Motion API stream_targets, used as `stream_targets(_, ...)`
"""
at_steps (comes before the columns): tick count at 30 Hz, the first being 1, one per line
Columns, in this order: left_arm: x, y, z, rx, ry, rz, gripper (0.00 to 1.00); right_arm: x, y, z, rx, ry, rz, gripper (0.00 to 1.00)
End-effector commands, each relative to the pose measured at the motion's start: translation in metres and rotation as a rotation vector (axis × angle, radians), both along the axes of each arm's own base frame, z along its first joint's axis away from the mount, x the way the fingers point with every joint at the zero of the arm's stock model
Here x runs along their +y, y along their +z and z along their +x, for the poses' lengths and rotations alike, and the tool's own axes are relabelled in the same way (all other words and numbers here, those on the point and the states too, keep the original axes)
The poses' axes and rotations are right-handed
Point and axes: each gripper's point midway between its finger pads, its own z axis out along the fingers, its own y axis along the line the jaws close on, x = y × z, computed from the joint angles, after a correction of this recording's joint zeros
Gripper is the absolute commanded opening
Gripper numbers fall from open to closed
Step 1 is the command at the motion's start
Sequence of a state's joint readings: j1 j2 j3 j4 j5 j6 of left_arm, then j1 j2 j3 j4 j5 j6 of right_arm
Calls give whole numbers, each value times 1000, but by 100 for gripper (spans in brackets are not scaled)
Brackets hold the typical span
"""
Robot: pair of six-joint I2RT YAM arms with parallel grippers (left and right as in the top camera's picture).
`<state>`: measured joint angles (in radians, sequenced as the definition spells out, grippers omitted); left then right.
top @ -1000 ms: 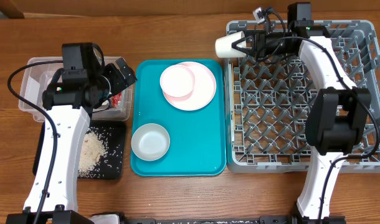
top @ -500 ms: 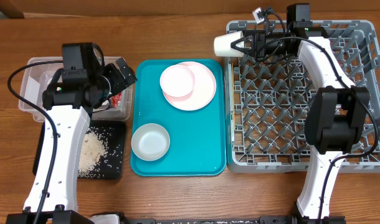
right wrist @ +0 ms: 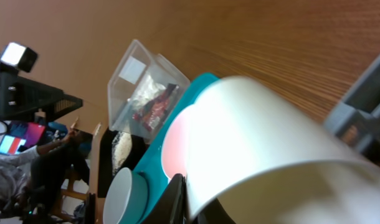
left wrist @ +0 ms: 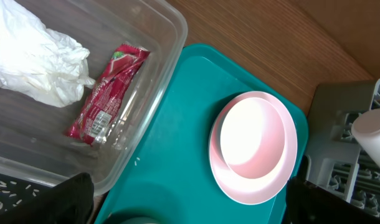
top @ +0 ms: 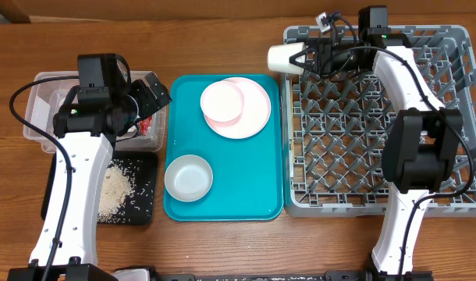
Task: Sort waste into correct bins and load items into the dishwasher
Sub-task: 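Lower the cup into the rack's back-left corner and release it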
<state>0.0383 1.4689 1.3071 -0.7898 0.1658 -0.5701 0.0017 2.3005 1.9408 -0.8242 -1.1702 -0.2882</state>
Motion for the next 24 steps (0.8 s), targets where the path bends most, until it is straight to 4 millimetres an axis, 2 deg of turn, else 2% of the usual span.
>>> stream_targets(1,-1,10,2,-28,-10,-4,100,-9,-25,4,34,-46,-101,6)
stream_targets(10,-1,10,2,-28,-10,-4,100,-12,-30,4,51,-58,-131,6)
stream_targets(17,-1,10,2,-28,-10,-4,100,-14,-36,-10,12,5,-163,6)
stream_targets(24,-1,10,2,-28,-10,-4,100,-28,-42,-12,23,-7,-192,6)
